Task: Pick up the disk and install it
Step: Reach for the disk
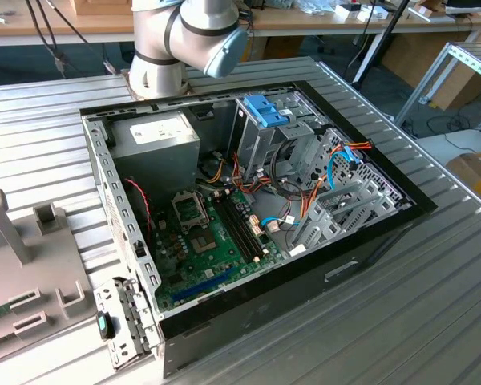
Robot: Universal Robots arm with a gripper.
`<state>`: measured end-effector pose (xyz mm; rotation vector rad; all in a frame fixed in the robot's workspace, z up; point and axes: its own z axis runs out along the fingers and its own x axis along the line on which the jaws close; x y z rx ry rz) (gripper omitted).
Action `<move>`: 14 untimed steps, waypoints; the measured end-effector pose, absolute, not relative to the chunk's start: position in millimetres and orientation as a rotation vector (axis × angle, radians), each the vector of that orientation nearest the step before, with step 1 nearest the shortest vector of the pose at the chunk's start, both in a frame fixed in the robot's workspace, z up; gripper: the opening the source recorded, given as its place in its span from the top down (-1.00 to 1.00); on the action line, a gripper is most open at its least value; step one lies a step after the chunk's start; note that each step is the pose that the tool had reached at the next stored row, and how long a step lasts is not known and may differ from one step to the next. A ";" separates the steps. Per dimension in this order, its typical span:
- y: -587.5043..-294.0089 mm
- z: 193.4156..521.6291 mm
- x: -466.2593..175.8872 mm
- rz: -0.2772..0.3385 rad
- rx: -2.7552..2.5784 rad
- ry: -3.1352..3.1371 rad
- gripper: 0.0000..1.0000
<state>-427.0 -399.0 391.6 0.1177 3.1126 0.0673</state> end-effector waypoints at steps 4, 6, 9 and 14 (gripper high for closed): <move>-398.5 391.5 -427.3 0.067 0.118 3.112 0.79; -398.3 391.6 -427.2 0.067 0.118 3.112 0.79; -398.2 391.6 -427.2 0.067 0.118 3.112 0.79; -398.1 391.2 -427.2 0.067 0.118 3.113 0.79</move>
